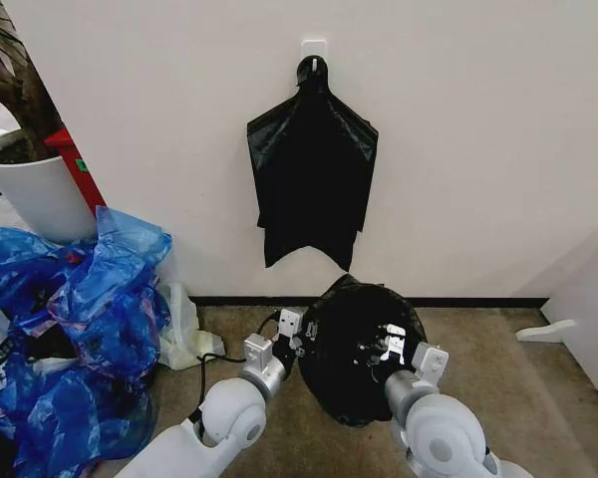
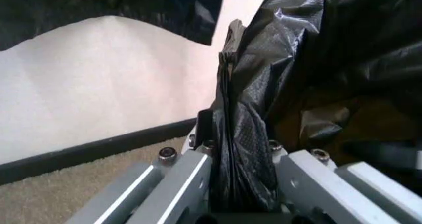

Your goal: Place the garbage bag over the trash bin.

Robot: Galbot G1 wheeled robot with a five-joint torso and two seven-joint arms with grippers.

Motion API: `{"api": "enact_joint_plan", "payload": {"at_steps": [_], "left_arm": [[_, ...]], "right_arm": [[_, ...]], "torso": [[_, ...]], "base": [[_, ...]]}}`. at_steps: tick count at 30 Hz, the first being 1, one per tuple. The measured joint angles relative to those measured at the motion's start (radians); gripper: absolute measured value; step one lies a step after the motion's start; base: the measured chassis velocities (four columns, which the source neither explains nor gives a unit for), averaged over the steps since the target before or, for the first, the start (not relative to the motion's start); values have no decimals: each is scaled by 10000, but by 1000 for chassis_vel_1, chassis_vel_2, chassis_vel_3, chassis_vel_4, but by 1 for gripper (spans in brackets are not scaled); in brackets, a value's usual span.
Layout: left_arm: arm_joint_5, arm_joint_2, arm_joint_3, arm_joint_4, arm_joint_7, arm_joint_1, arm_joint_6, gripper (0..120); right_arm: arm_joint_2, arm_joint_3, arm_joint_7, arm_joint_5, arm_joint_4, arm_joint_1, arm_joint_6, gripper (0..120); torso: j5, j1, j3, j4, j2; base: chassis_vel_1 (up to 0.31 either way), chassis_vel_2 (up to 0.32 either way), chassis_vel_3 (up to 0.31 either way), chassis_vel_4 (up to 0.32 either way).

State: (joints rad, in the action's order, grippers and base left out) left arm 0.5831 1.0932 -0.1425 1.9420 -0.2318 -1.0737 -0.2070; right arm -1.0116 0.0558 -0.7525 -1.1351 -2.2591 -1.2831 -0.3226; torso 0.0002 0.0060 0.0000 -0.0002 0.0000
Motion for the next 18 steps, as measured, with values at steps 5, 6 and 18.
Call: {"api": "enact_joint_plan", "payload": {"at_steps": [5, 6, 18], "left_arm": [[867, 200, 218, -255, -793, 36, -533, 1], [1064, 244, 277, -295, -958, 32, -690, 1], [4068, 767, 1746, -142, -2806, -769, -1770, 1]], "right_arm": [[360, 772, 512, -11, -1413, -762, -173, 0], [455, 972, 731, 42, -1694, -963, -180, 0], [479, 1852, 2873, 3758, -1713, -1661, 730, 0]], "torso": [[-3, 0, 0, -3, 0], [-2, 0, 0, -2, 0], [-1, 0, 0, 3, 0]], "base": [[0, 0, 0, 0], [0, 0, 0, 0], [0, 0, 0, 0]]}}
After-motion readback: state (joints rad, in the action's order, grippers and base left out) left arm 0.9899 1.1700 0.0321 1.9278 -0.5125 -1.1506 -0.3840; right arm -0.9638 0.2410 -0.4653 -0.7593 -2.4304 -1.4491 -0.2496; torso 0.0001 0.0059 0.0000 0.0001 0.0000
